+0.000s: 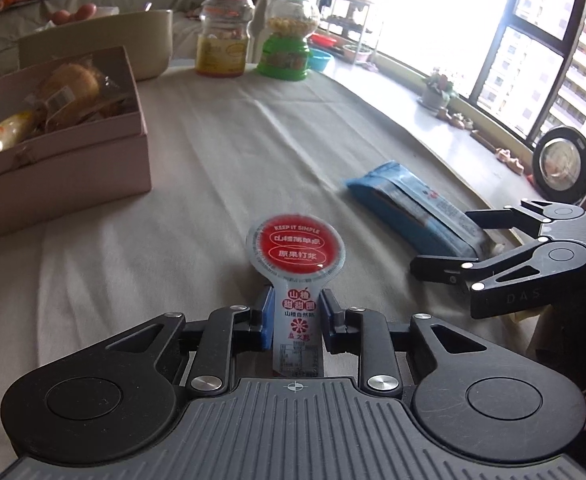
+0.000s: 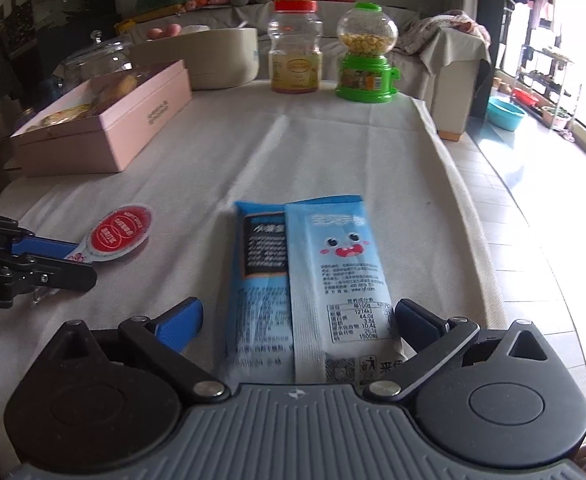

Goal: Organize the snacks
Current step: 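Lift the blue cartoon packet with the right gripper toward the pink box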

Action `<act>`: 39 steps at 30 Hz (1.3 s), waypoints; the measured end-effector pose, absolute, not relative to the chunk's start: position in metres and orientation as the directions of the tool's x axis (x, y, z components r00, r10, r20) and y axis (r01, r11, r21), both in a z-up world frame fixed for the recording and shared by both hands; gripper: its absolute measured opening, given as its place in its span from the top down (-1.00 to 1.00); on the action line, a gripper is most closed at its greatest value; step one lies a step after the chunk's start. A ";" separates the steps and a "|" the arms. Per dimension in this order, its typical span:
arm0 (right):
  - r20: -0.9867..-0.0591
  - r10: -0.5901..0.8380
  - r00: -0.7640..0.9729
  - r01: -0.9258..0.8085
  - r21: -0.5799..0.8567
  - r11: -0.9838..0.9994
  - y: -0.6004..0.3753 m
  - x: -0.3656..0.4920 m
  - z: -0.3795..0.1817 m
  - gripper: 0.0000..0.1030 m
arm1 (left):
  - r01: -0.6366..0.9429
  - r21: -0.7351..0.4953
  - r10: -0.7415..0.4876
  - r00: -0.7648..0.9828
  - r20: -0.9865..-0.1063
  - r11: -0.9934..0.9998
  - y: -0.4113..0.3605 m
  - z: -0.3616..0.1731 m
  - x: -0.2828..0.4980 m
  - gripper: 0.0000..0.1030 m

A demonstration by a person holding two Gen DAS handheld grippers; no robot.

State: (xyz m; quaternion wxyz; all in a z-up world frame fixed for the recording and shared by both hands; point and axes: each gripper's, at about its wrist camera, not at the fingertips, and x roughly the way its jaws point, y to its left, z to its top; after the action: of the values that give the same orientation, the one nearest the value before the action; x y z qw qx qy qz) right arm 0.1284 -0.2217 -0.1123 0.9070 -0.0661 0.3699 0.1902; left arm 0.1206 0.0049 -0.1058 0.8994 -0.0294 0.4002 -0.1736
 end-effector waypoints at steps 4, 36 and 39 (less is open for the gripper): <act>-0.723 0.380 0.578 -0.512 0.041 0.858 -0.212 0.109 -0.106 -0.99 | 0.277 -0.209 -0.338 0.598 -0.727 0.938 0.010 -0.104 0.105 0.46; -0.729 0.202 0.654 -0.256 0.038 0.966 -0.192 0.169 -0.109 -0.92 | 0.196 -0.238 -0.307 0.545 -0.780 0.951 0.002 -0.100 0.126 0.46; -0.718 0.205 0.665 -0.272 0.022 0.962 -0.198 0.158 -0.106 -0.70 | 0.198 -0.215 -0.291 0.556 -0.779 0.956 -0.003 -0.100 0.127 0.46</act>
State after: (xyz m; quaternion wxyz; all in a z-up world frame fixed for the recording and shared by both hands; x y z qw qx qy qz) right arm 0.1581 -0.1979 -0.1063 0.9114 -0.0438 0.3876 0.1309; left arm 0.1265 -0.0032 -0.0997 0.8805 -0.0514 0.4503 -0.1388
